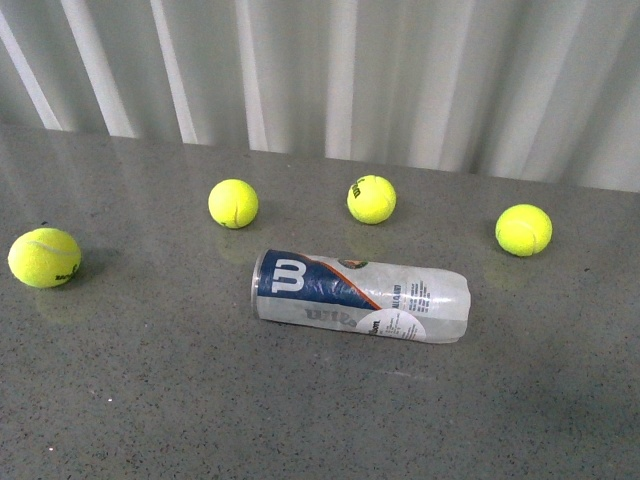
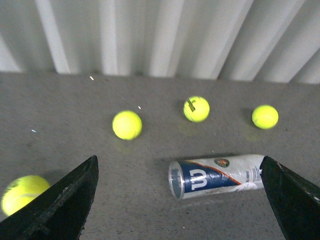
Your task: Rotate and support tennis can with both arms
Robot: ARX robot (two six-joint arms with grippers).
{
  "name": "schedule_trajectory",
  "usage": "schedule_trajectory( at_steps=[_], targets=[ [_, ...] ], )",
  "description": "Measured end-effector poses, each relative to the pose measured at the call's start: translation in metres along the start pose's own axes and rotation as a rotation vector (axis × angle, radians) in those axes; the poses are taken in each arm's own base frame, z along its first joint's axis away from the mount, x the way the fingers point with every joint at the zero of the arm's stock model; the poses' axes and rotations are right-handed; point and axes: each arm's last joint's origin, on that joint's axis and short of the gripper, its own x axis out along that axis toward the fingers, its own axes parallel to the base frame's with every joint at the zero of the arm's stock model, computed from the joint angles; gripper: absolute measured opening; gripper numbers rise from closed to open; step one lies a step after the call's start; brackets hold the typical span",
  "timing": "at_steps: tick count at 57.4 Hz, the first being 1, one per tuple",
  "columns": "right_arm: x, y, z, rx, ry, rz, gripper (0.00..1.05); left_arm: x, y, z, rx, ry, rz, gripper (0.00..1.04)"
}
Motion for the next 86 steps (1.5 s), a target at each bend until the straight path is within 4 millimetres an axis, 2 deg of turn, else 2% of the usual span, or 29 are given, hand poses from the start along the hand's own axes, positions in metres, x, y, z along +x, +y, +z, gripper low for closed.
schedule_trajectory(
  at_steps=[4,7,10,15,25,44,64,86],
  targets=[
    [0.000,0.000,0.000,0.000,0.000,0.000,0.98,0.045,0.004,-0.008,-0.032,0.124,-0.026,0.98],
    [0.000,0.000,0.000,0.000,0.000,0.000,0.98,0.070,0.005,-0.017,-0.055,0.200,-0.053,0.98],
    [0.000,0.000,0.000,0.000,0.000,0.000,0.98,0.090,0.004,-0.025,-0.060,0.253,-0.070,0.98],
    [0.000,0.000,0.000,0.000,0.000,0.000,0.98,0.111,0.002,-0.034,-0.057,0.299,-0.073,0.98],
    [0.000,0.000,0.000,0.000,0.000,0.000,0.98,0.136,0.005,-0.055,-0.107,0.354,-0.098,0.98],
    [0.000,0.000,0.000,0.000,0.000,0.000,0.98,0.166,0.001,-0.099,-0.221,0.395,-0.155,0.98],
    [0.000,0.000,0.000,0.000,0.000,0.000,0.98,0.184,-0.012,-0.111,-0.324,0.363,-0.207,0.98],
    [0.000,0.000,0.000,0.000,0.000,0.000,0.98,0.184,-0.015,-0.118,-0.439,0.364,-0.243,0.33]
  ],
)
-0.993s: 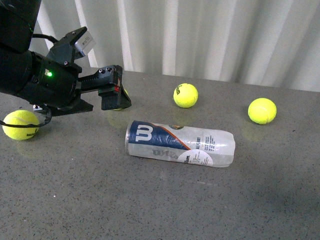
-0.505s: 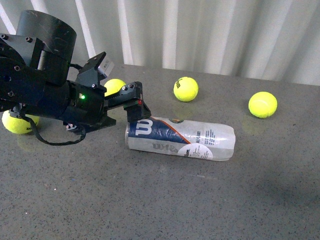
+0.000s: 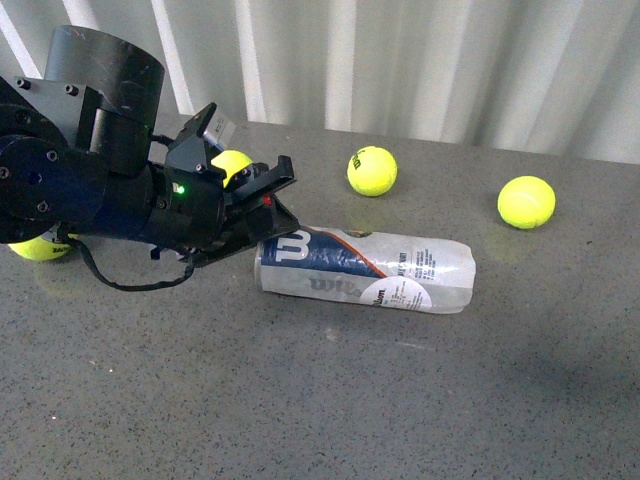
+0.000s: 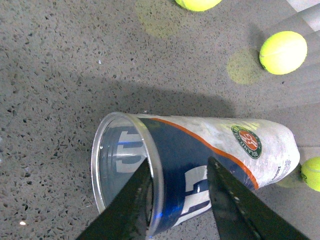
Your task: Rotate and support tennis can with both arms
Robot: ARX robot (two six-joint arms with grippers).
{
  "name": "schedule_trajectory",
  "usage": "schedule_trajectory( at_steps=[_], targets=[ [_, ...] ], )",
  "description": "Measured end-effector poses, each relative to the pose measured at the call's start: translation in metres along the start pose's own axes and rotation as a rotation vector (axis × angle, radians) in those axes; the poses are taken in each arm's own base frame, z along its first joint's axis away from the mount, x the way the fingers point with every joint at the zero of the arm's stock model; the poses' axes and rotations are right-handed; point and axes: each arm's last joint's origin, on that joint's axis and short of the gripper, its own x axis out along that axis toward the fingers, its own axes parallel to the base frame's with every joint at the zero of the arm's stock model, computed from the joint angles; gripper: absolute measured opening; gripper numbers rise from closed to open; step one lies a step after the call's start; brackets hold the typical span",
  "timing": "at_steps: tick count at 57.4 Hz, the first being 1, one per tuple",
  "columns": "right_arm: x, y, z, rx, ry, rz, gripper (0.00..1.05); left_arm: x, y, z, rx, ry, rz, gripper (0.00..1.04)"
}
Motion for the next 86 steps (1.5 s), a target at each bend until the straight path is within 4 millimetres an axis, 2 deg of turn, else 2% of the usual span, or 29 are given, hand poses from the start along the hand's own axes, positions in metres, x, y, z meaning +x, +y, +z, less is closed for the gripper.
schedule_trajectory(
  at_steps=[10,21,27,34,41,47,50,52,59,66,76,86],
  targets=[
    [0.000,0.000,0.000,0.000,0.000,0.000,0.98,0.001,-0.002,-0.007,-0.052,0.016,-0.040,0.08],
    [0.000,0.000,0.000,0.000,0.000,0.000,0.98,0.001,-0.007,-0.009,-0.072,0.049,-0.055,0.06],
    [0.000,0.000,0.000,0.000,0.000,0.000,0.98,-0.009,-0.015,-0.006,-0.063,0.080,-0.088,0.06],
    [0.000,0.000,0.000,0.000,0.000,0.000,0.98,-0.035,-0.040,0.012,0.029,0.101,-0.163,0.05],
    [0.000,0.000,0.000,0.000,0.000,0.000,0.98,-0.073,-0.077,0.046,0.208,0.081,-0.197,0.04],
    [0.000,0.000,0.000,0.000,0.000,0.000,0.98,-0.111,-0.124,0.088,0.506,0.057,-0.155,0.04],
    [0.000,0.000,0.000,0.000,0.000,0.000,0.98,-0.123,-0.145,0.103,0.707,0.080,-0.099,0.04],
    [0.000,0.000,0.000,0.000,0.000,0.000,0.98,-0.125,-0.151,0.106,0.781,0.098,-0.073,0.04],
    [0.000,0.000,0.000,0.000,0.000,0.000,0.98,-0.120,-0.168,0.110,1.064,0.195,0.007,0.04],
    [0.000,0.000,0.000,0.000,0.000,0.000,0.98,-0.107,-0.181,0.100,1.294,0.301,-0.015,0.04],
    [0.000,0.000,0.000,0.000,0.000,0.000,0.98,-0.089,-0.193,0.082,1.444,0.346,-0.047,0.04],
    [0.000,0.000,0.000,0.000,0.000,0.000,0.98,-0.074,-0.188,0.055,1.492,0.428,-0.078,0.04]
  ],
)
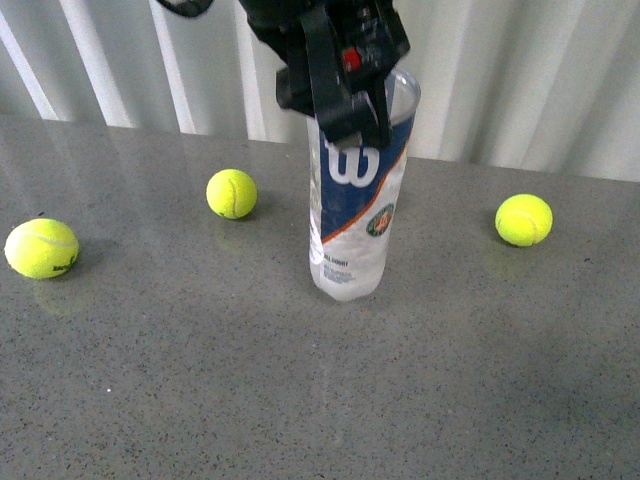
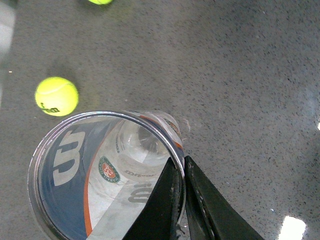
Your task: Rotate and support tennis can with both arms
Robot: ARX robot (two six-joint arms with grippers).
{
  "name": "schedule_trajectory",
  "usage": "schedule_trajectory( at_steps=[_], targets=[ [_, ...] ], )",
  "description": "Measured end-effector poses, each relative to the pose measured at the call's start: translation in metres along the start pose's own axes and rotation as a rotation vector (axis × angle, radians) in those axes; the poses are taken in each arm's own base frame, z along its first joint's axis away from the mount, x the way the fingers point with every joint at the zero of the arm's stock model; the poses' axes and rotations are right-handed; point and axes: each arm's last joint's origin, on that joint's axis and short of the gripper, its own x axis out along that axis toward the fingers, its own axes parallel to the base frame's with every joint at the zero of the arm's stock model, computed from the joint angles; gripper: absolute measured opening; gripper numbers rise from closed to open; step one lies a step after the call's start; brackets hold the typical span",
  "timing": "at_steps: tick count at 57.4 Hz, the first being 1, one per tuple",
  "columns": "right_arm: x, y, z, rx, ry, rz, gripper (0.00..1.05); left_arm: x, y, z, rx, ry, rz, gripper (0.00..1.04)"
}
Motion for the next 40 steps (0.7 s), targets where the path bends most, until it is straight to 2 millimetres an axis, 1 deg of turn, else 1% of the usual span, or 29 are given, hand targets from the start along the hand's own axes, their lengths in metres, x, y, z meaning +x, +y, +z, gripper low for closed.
schedule_trajectory(
  at_steps=[5,9,40],
  targets=[
    [0.000,0.000,0.000,0.000,0.000,0.000,0.98,0.010,-0.006,-0.006,-0.001,0.029,-0.045,0.04],
    [0.000,0.000,0.000,0.000,0.000,0.000,0.98,0.017,-0.006,-0.009,-0.006,0.041,-0.061,0.04],
    [0.000,0.000,0.000,0.000,0.000,0.000,0.98,0.023,0.002,-0.006,-0.057,0.012,-0.076,0.04]
  ],
)
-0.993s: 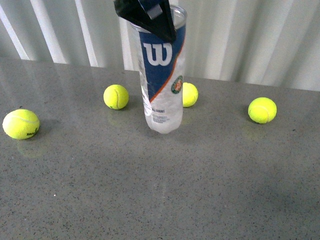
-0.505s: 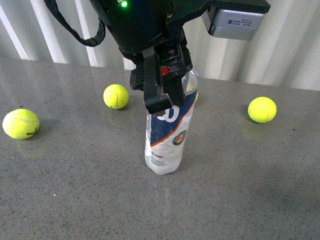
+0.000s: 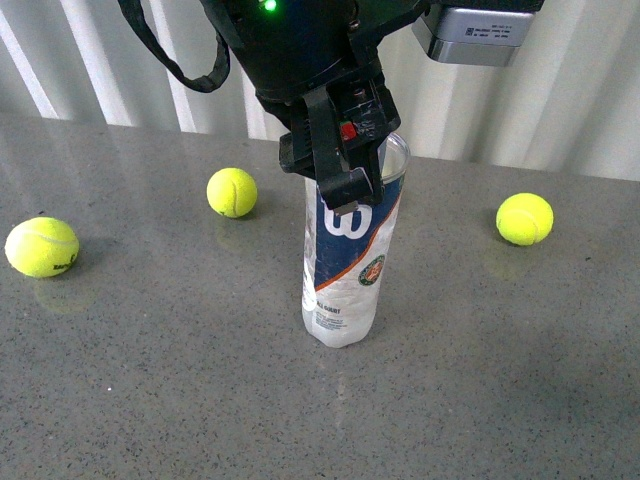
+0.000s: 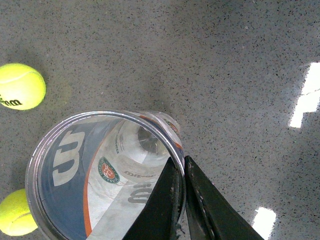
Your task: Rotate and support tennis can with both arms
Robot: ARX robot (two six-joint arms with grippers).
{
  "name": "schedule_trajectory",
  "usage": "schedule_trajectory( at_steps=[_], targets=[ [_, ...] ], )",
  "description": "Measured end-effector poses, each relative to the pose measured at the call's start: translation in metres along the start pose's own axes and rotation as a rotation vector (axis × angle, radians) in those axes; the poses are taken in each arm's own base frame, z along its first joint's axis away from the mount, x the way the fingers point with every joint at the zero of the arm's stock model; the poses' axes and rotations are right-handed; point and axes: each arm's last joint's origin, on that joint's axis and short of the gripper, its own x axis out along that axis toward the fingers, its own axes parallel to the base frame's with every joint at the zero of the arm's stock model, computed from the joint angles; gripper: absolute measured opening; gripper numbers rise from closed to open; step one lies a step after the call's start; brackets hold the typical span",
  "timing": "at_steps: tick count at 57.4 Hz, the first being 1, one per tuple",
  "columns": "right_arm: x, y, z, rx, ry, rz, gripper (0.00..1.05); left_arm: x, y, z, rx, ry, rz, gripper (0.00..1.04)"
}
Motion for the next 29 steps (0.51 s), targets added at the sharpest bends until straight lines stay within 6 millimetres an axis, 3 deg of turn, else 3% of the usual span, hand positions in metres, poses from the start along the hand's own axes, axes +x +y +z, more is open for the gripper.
schedule_trajectory(
  at_steps=[29],
  targets=[
    [0.000,0.000,0.000,0.000,0.000,0.000,0.98,-0.007,0.010,-0.003,-0.031,-0.005,0.038,0.84]
  ],
)
